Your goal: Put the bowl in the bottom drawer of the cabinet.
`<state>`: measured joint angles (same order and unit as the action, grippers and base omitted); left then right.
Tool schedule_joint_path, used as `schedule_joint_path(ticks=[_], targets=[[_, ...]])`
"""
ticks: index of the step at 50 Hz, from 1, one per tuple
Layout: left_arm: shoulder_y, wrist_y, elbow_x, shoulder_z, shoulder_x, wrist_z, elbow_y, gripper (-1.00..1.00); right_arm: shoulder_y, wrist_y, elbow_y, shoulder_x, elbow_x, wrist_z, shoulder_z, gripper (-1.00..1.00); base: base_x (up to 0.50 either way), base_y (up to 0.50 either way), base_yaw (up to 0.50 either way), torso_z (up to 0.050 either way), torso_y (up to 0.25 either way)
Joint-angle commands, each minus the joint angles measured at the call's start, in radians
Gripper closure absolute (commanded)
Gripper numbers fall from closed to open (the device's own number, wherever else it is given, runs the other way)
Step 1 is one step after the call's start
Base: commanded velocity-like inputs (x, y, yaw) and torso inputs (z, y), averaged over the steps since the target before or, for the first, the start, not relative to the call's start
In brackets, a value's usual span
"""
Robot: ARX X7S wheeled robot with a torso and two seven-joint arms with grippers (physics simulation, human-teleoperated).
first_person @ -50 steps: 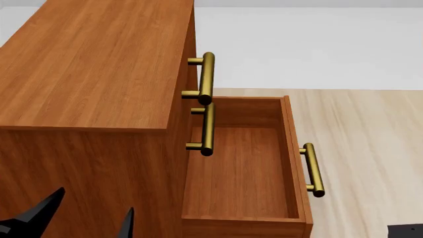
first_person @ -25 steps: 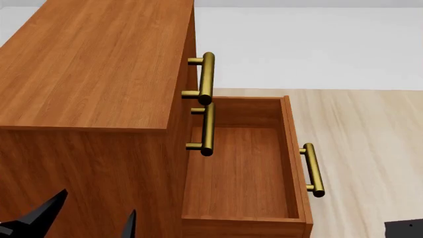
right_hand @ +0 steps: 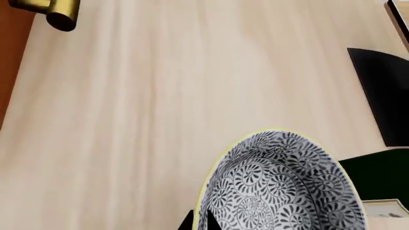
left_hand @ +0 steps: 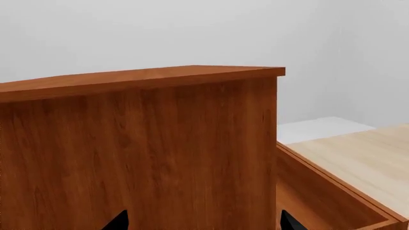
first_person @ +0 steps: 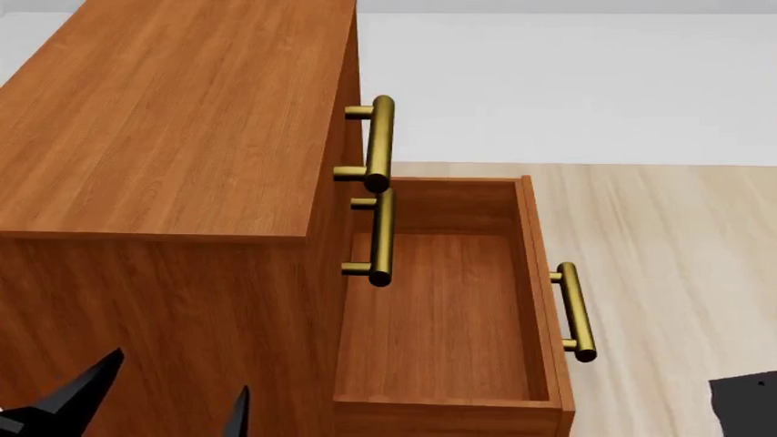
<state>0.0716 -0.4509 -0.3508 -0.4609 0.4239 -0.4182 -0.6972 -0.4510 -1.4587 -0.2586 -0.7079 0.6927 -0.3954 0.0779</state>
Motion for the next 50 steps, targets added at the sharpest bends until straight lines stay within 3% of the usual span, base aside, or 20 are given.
schedule_joint_path(ticks=[1,36,50], targets=[[0.002,0.003,-0.005,0.001,0.002,-0.001,0.001,-1.00,-0.066,-0.061,-0.041,-0.031,0.009,-0.004,0.038,1.00,0.00,0.00,0.00,0.000,0.000],[0.003,0.005,-0.013,-0.003,0.006,-0.011,0.005,-1.00,-0.342,-0.102,0.007,-0.091,0.173,-0.031,0.271,1.00,0.00,0.00,0.00,0.000,0.000],[0.004,0.008,-0.011,-0.007,0.009,-0.014,0.007,-1.00,-0.356,-0.076,0.021,-0.105,0.222,-0.060,0.296,1.00,0.00,0.00,0.00,0.000,0.001]])
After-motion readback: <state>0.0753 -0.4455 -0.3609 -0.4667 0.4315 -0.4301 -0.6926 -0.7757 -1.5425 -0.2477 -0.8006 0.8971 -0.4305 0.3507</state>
